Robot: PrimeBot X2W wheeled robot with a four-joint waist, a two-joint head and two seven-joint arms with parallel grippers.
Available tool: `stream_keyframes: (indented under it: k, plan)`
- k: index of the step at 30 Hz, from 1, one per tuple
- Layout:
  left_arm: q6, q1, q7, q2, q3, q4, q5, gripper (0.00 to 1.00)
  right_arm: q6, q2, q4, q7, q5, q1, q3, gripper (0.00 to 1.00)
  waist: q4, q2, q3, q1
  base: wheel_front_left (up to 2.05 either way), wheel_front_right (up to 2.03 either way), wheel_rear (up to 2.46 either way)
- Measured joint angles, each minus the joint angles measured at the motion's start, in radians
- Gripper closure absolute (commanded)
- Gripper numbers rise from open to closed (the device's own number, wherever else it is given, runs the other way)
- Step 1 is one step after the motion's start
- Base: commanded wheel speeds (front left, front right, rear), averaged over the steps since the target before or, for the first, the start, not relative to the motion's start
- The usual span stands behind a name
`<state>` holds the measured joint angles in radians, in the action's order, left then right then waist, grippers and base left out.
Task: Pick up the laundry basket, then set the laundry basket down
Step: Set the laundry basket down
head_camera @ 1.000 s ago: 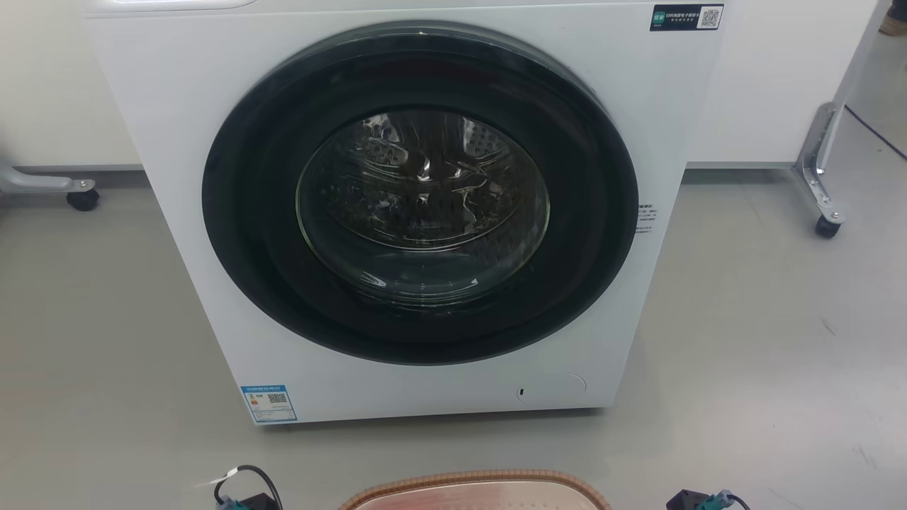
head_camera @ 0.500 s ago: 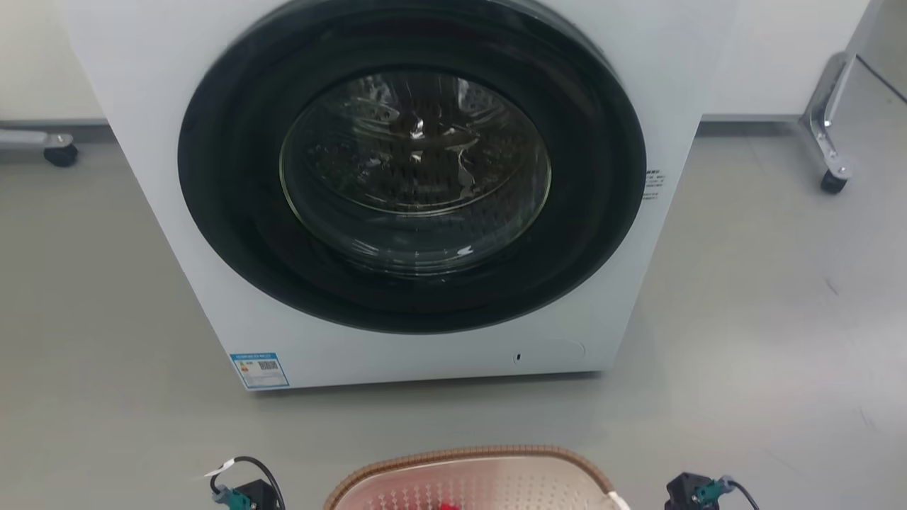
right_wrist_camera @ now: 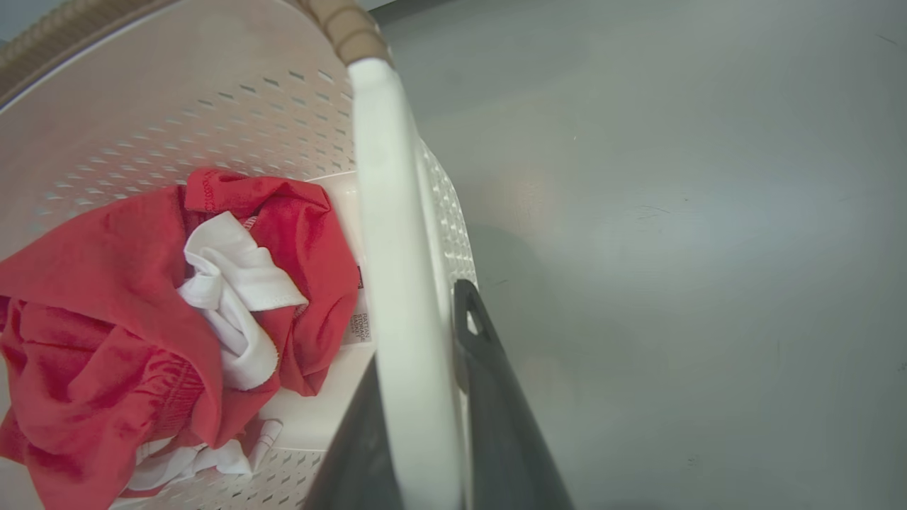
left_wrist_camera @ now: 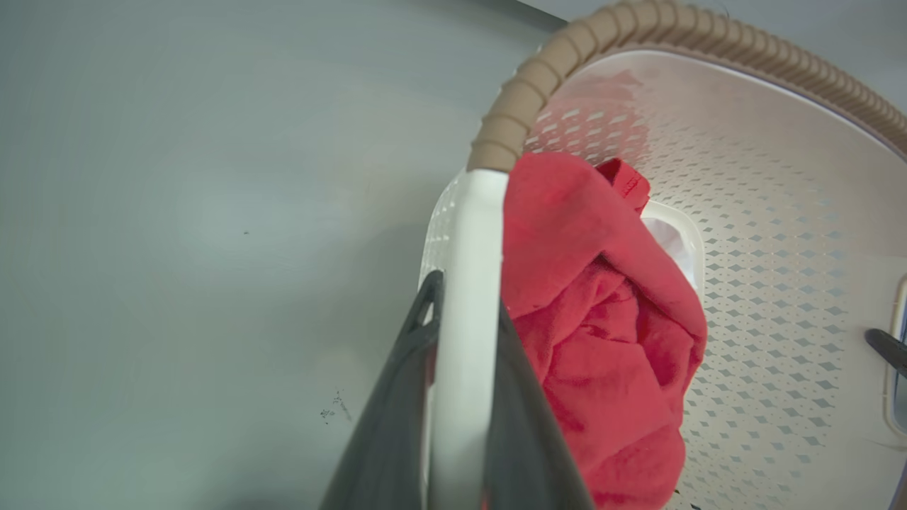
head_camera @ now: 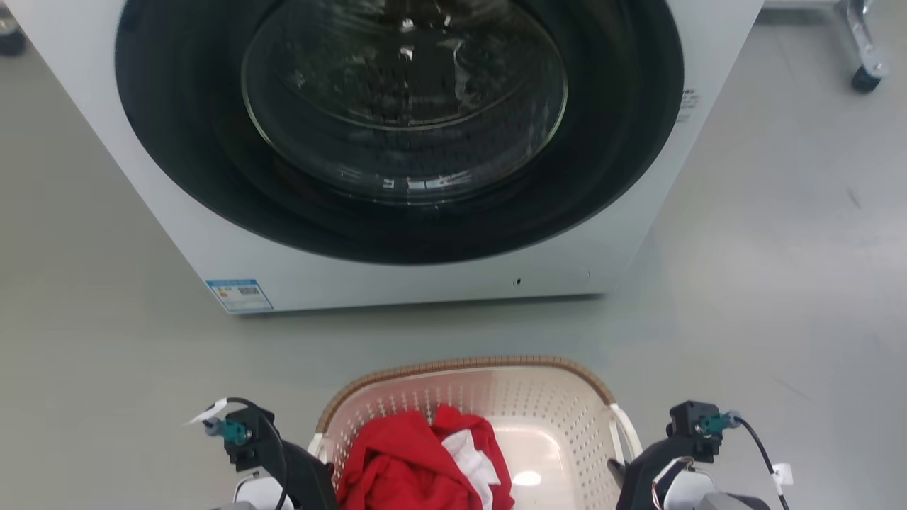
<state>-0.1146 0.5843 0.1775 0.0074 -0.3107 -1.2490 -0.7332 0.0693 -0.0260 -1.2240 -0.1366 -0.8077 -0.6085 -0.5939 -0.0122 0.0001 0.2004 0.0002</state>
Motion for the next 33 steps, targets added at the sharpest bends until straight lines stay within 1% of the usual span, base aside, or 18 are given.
stream_keyframes:
  k: [15, 20, 33]
  plan:
    - [0.000, 0.134, -0.097, 0.026, -0.013, 0.046, 0.024, 1.00, -0.030, -0.001, 0.030, 0.117, 0.018, -0.126, 0.003, 1.00, -0.004, 0.0001, 0.220, -0.0001, 0.00, 0.00, 0.00]
    - [0.008, 0.190, -0.129, 0.036, -0.013, 0.063, 0.042, 1.00, -0.044, -0.002, 0.044, 0.152, 0.029, -0.184, 0.004, 1.00, -0.008, 0.0001, 0.294, 0.0000, 0.00, 0.00, 0.00]
    - [0.008, 0.344, -0.216, 0.056, -0.008, 0.103, 0.059, 1.00, -0.063, -0.015, 0.068, 0.236, 0.061, -0.344, 0.005, 1.00, -0.013, 0.0001, 0.504, 0.0000, 0.00, 0.00, 0.00]
